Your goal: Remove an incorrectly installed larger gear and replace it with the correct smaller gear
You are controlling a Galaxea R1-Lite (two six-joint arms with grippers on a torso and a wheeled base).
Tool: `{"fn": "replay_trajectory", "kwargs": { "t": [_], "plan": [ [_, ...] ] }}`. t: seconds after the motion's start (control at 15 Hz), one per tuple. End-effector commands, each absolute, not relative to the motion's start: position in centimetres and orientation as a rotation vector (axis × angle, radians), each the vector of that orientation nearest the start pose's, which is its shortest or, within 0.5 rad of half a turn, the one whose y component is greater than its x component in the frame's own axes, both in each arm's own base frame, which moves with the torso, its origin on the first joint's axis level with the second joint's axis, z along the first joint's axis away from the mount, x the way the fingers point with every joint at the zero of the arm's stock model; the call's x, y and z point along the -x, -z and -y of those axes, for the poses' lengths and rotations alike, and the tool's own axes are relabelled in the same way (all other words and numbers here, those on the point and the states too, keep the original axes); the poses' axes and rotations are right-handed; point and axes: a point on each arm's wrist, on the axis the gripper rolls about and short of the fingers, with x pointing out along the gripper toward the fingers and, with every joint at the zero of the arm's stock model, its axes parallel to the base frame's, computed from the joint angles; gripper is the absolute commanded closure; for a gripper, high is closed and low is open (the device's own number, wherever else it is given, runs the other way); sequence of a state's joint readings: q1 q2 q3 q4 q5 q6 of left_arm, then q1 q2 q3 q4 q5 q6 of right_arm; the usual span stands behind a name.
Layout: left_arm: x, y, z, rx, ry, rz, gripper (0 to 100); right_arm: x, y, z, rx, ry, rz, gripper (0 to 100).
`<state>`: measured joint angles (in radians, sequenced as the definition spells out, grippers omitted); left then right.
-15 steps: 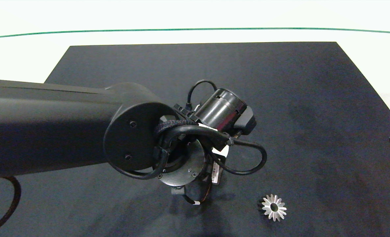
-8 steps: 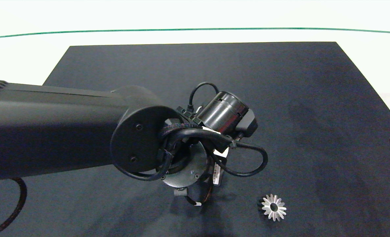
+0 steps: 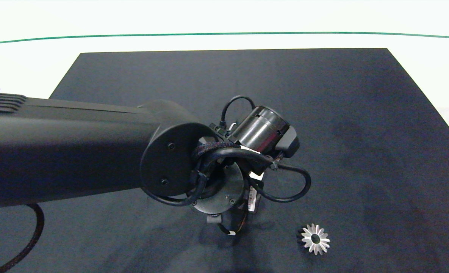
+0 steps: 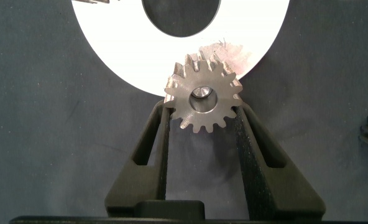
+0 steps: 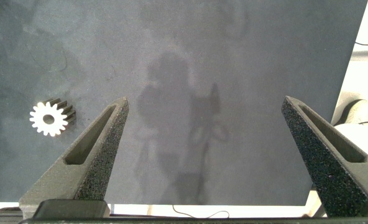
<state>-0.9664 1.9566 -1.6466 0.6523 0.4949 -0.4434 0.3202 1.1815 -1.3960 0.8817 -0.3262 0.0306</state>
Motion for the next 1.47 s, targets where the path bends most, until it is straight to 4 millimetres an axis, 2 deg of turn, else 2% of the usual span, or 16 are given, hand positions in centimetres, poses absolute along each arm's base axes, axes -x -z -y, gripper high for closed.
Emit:
{"fn": "replay_trajectory", "kwargs": {
  "t": [0.07,0.47,0.6,0.73,0.8,1.07,1.27,1.47],
  "plan": [
    [-21.2,-21.5,28.9,-0.229,0.254,-0.789,0,-11.7,-32.5,-3.1,0.185,0.017,-0.638,0],
    [-20.8,-22.1,28.2,-0.223,0.256,-0.786,0,-11.7,-32.5,-3.1,0.185,0.017,-0.638,0],
    [-20.1,-23.4,27.3,-0.183,0.254,-0.772,0,-11.7,-32.5,-3.1,0.185,0.019,-0.639,0],
    [-17.9,-25.0,23.8,-0.171,0.206,-0.822,0,-12.0,-32.3,-3.2,0.188,0.019,-0.65,0],
    [-17.2,-26.0,20.6,-0.111,0.12,-0.856,0,-12.2,-32.1,-3.3,0.192,0.015,-0.661,0],
    [-15.4,-28.5,12.0,0.096,-0.068,-0.793,0,-13.4,-31.7,-4.2,0.195,-0.028,-0.675,0],
    [-14.9,-30.1,9.1,0.125,-0.122,-0.73,0,-14.4,-31.2,-4.5,0.201,-0.023,-0.707,0],
    [-13.5,-31.0,7.9,0.124,-0.104,-0.687,0,-15.3,-30.1,-4.9,0.226,-0.024,-0.745,0]
  ]
}}
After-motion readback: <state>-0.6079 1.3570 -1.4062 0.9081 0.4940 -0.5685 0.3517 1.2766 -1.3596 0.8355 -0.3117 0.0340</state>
